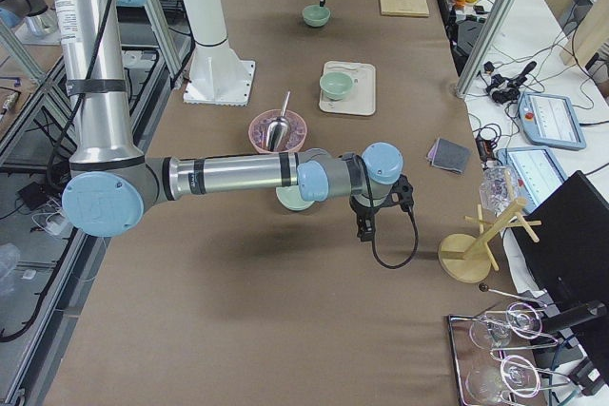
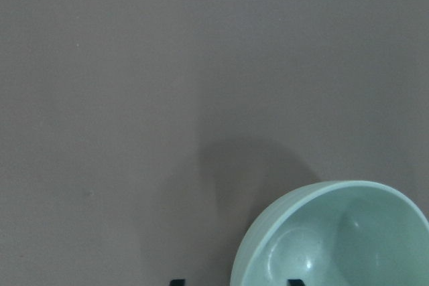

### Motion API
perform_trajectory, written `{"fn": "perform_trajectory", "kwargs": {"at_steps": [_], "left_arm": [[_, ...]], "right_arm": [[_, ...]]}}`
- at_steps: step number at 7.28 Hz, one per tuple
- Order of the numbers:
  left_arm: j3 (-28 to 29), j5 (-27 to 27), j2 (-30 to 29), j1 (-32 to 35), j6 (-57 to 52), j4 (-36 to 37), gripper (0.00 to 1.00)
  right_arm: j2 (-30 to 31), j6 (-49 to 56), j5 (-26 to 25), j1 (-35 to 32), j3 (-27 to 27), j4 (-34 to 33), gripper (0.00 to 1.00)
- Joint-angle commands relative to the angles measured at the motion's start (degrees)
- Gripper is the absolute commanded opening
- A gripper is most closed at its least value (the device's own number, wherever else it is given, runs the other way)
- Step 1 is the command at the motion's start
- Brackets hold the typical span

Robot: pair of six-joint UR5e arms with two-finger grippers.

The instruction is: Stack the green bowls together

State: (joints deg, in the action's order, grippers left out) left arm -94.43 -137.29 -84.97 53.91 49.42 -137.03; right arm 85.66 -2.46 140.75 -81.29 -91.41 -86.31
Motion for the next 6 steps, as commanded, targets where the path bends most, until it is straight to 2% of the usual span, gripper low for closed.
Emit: {"fn": "perform_trajectory", "kwargs": {"at_steps": [1, 2, 3, 4, 5, 6], "left_arm": [[0.92, -0.08, -0.81, -0.12, -0.2, 0.01, 0.51], [1.0, -0.08, -0.81, -0.12, -0.46, 0.01, 0.51], [1.0, -0.08, -0.99, -0.2, -0.38, 0.01, 0.47], [1.0, -0.08, -1.07, -0.21, -0.38, 0.1, 0.25], [1.0, -0.08, -1.07, -0.73, -0.46, 0.1, 0.16], [1.0, -0.08, -1.16, -1.43, -0.46, 0.01, 0.15]], "right_arm": [[-0.05, 0.0, 0.05, 0.07, 0.0, 0.0, 1.0], [0.03, 0.0, 0.05, -0.01, 0.0, 0.0, 1.0], [0.04, -0.09, 0.05, -0.01, 0.0, 0.0, 1.0], [-0.05, -0.09, 0.14, -0.01, 0.0, 0.0, 1.0], [0.03, -0.09, 0.14, -0.01, 0.0, 0.0, 1.0], [0.04, -0.09, 0.14, -0.01, 0.0, 0.0, 1.0]]}}
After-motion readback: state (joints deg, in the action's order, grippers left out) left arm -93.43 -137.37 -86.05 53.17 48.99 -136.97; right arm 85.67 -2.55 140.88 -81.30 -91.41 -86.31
